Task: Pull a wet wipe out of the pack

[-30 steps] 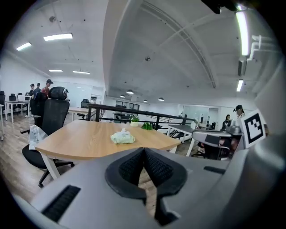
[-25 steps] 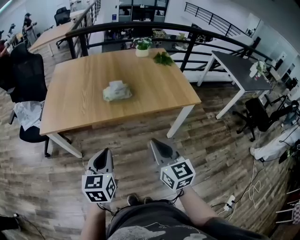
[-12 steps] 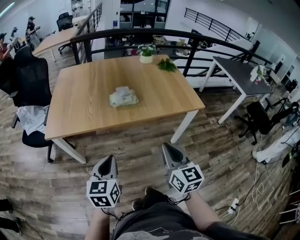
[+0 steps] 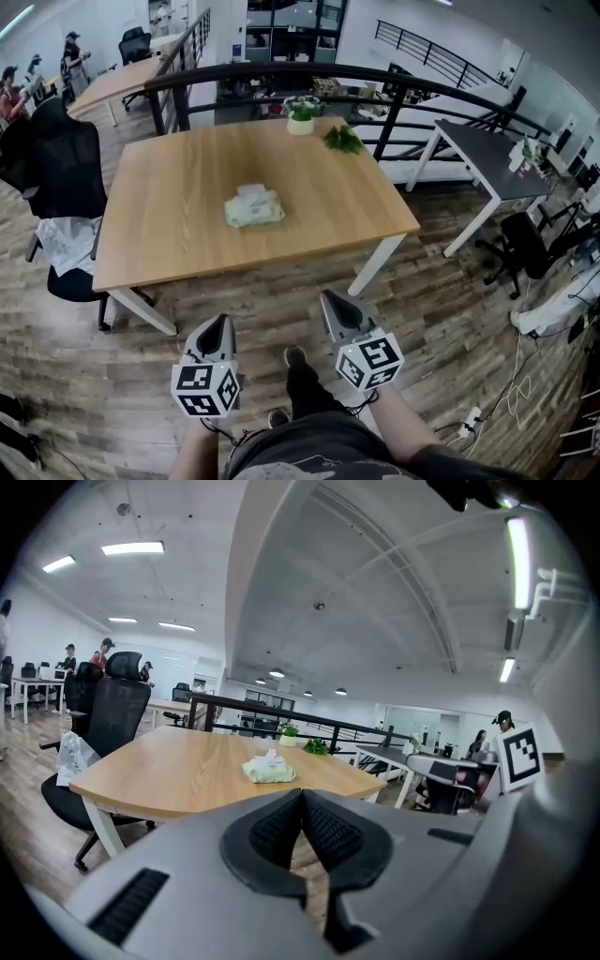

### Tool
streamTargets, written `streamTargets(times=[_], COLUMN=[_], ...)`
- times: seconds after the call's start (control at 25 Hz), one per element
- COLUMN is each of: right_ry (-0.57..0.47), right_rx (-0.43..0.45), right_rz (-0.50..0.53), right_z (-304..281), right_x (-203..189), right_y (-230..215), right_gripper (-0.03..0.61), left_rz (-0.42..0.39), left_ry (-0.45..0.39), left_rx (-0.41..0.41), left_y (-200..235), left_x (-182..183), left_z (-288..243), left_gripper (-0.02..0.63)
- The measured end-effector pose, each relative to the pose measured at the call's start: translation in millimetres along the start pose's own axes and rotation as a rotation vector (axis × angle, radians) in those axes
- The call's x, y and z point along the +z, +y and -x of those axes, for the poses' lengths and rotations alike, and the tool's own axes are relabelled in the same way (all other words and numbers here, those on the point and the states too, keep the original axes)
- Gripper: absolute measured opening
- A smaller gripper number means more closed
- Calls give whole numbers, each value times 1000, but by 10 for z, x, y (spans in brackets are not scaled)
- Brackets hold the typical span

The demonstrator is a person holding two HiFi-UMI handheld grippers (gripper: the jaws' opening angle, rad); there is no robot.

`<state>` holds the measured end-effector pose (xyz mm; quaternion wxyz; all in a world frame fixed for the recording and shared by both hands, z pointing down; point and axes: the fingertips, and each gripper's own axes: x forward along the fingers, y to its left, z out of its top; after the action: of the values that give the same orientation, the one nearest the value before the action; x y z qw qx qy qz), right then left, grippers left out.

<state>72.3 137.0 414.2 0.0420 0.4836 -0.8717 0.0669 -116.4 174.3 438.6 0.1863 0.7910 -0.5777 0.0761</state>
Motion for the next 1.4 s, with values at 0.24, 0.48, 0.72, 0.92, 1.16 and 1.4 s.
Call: streamTargets(times=[0.24,0.48,0.72,0.92,1.16,1.4], right_ry=[11,20,32,44,55,68], right_rx=[16,20,41,69,88,115], right_rz=[-5,-23,-43,-35,-41,-60], right_z=[-370,-777,-1201,-1495,-1809,-2130], right_x=[3,13,29,94,138,139], right_y=[-174,-430,-607,-785,-1107,-1361], right_gripper=[25,25,26,25,25,26], left_rz=[3,-19,-54,-22,-14,-18], left_ry=[19,33,28,46,60,86], left_rx=[4,-2,8,22,36,62], left_y=[123,179,269,329,328,355], left_x=[71,181,407,484,580,647], left_z=[-330,-763,-1147,-1464,-1861,-2206], left_gripper=[14,14,14,14,14,14])
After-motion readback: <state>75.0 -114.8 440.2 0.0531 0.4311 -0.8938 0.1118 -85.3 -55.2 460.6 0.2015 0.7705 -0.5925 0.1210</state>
